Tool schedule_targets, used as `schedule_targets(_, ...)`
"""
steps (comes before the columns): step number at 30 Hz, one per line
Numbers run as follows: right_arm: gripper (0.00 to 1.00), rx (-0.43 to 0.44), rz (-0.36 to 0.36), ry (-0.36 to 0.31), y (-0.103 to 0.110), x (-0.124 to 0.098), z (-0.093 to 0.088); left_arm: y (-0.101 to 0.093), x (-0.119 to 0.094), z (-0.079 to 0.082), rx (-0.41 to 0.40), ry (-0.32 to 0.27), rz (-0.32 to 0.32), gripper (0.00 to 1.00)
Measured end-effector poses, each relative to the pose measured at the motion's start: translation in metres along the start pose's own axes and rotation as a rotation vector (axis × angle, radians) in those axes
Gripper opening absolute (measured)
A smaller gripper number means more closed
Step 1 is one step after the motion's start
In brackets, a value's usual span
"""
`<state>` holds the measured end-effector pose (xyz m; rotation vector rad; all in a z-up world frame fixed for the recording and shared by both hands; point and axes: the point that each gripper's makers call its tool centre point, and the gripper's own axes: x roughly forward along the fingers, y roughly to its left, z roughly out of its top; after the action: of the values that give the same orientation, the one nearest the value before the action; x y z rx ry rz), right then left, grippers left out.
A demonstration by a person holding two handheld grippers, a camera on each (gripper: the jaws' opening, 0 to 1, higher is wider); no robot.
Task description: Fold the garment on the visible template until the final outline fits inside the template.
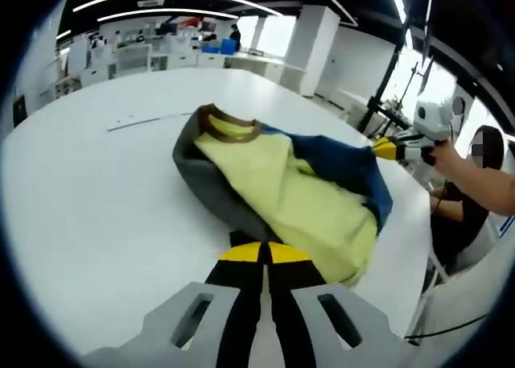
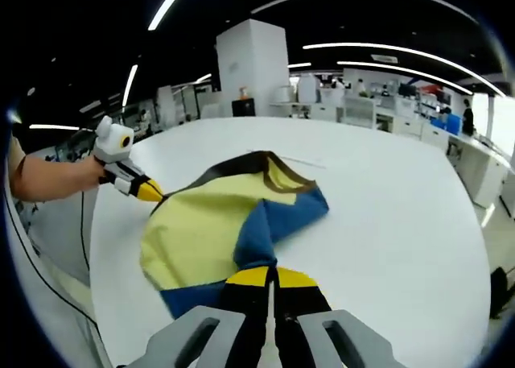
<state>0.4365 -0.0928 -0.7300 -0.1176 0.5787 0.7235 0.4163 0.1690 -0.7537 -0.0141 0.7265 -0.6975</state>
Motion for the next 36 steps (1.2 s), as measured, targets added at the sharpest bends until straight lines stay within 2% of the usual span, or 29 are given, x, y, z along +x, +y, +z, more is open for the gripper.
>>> schedule_targets(10,0.0,-0.001,-0.061,0.043,-0.032,-0.006,-0.009,0.022,-0.01,-0.002,-0.006,0.01,0.034,0.0)
schedule_targets(21,0.0,-0.023,-0.088,0.082,-0.051,-0.008,-0.012,0.043,-0.019,-0.003,-0.014,0.023,0.061,0.0)
schedule_targets(36,0.0,-0.056,-0.108,0.123,-0.072,-0.008,-0.012,0.06,-0.03,-0.002,-0.037,0.03,0.092,0.0)
